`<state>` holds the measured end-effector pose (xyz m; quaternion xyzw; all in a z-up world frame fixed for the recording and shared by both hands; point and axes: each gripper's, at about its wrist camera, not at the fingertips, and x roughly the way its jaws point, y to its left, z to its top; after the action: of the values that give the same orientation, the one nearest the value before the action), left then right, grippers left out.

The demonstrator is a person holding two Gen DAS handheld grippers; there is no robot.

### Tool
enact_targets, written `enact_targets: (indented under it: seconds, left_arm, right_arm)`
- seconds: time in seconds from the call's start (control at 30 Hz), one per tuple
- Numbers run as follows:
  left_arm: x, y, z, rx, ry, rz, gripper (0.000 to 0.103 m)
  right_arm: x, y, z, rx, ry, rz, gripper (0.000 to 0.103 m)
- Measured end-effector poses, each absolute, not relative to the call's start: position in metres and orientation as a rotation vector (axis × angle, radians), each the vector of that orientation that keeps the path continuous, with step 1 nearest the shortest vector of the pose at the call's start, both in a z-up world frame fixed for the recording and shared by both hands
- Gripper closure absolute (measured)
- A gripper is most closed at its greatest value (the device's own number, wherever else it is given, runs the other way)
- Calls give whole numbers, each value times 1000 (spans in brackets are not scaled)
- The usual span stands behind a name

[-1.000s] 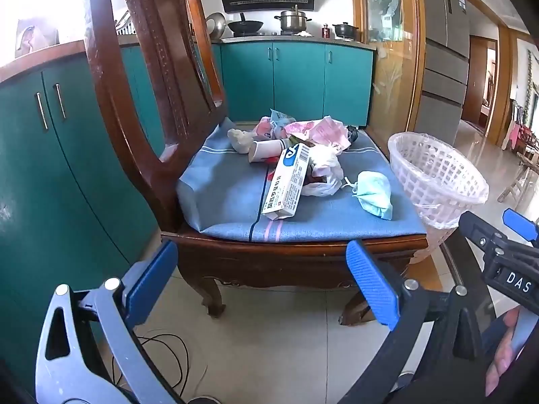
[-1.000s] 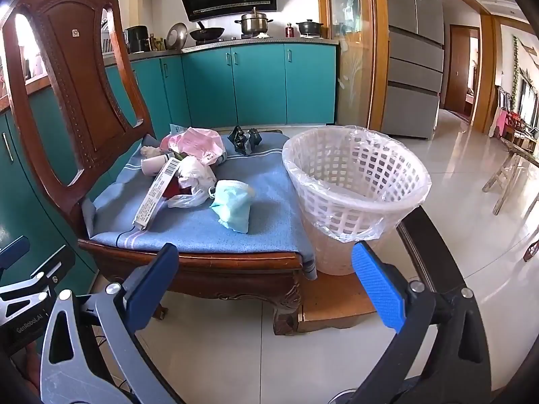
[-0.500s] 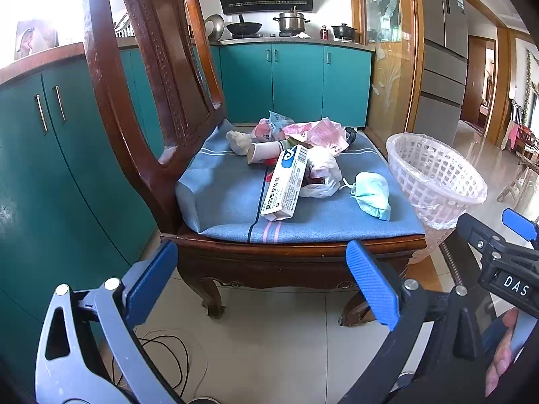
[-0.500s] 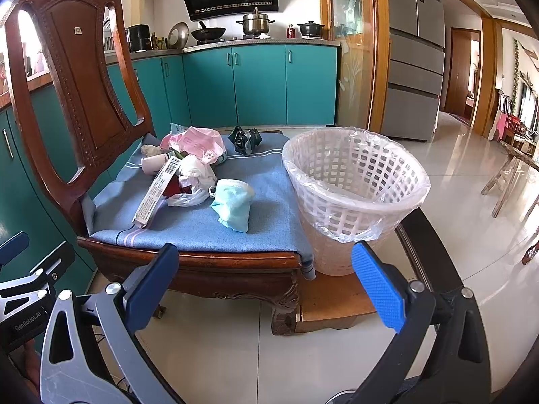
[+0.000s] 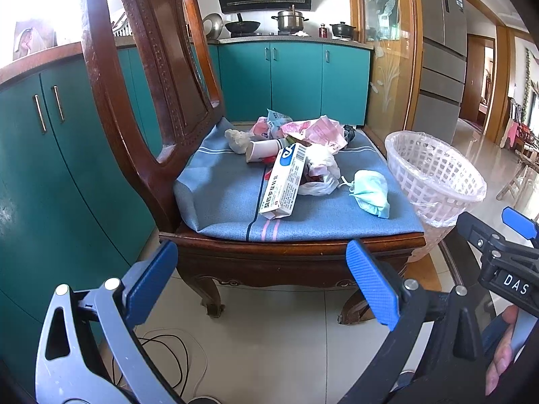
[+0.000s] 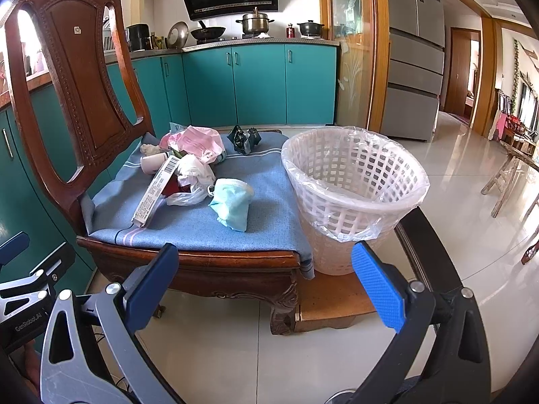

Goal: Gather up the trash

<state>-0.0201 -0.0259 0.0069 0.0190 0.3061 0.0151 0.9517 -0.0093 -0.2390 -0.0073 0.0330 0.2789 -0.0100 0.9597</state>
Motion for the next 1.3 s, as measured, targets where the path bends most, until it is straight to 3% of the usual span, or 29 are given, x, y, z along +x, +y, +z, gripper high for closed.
enact_targets:
  seconds: [1.3]
  left_arm:
    - [-20, -27, 2, 58, 647, 31, 3]
  right_arm:
    - [-9, -240, -8, 68, 567, -19, 3]
